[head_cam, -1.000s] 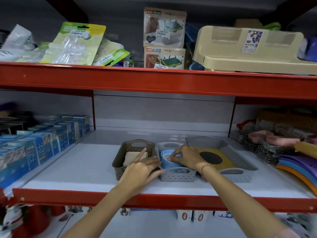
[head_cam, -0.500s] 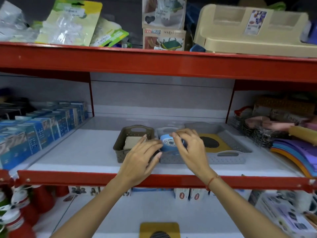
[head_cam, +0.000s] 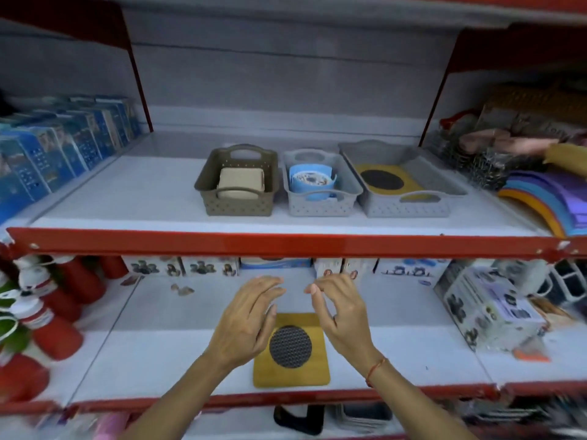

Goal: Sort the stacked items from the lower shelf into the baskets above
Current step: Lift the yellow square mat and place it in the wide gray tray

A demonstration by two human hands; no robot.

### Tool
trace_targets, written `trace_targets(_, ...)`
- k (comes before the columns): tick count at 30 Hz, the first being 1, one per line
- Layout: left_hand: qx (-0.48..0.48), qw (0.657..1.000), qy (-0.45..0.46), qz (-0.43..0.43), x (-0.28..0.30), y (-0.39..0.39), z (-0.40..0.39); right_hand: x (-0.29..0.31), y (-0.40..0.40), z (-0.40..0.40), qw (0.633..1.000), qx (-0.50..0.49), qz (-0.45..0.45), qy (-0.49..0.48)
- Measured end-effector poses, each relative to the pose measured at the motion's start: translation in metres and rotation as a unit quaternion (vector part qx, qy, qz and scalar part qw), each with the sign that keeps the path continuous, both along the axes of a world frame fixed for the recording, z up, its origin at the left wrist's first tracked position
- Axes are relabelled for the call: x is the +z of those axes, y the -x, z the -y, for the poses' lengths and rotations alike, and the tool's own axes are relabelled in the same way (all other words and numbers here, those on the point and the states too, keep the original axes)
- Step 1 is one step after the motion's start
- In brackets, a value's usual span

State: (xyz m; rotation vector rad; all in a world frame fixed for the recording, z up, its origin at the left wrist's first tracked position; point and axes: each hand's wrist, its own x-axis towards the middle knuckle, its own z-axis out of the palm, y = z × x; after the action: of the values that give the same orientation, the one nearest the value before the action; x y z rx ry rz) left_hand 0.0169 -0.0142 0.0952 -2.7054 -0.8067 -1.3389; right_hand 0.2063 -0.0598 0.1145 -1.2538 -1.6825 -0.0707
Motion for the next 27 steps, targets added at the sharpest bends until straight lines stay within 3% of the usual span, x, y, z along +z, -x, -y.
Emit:
trace_targets(3,0.060,0.981,0.160,-0.093,-0.040,0.006,0.010,-0.053,-0.009,0.005,0.989,-0.013,0.030,0.146)
trace_targets(7,0.142,0.905,0.342,-0.210,-0.097,0.013,0.013,-0.117,-0.026,0.010,0.921,-0.043,0.038,0.385)
trace_targets(10,0.181,0.842,0.427,-0.275,-0.119,0.016,0.010,-0.146,-0.035,0.012,0.878,-0.070,0.043,0.471)
trace_targets(13,0.198,0.803,0.476,-0.298,-0.127,0.016,0.006,-0.155,-0.036,0.010,0.858,-0.081,0.048,0.506)
trace_targets(20,0.181,0.801,0.518,-0.239,-0.146,0.002,0.004,-0.152,-0.032,-0.002,0.842,-0.024,-0.010,0.539)
trace_targets(27,0.211,0.771,0.599,-0.046,-0.140,-0.023,0.001,-0.143,-0.031,-0.012,0.816,-0.028,-0.153,0.557)
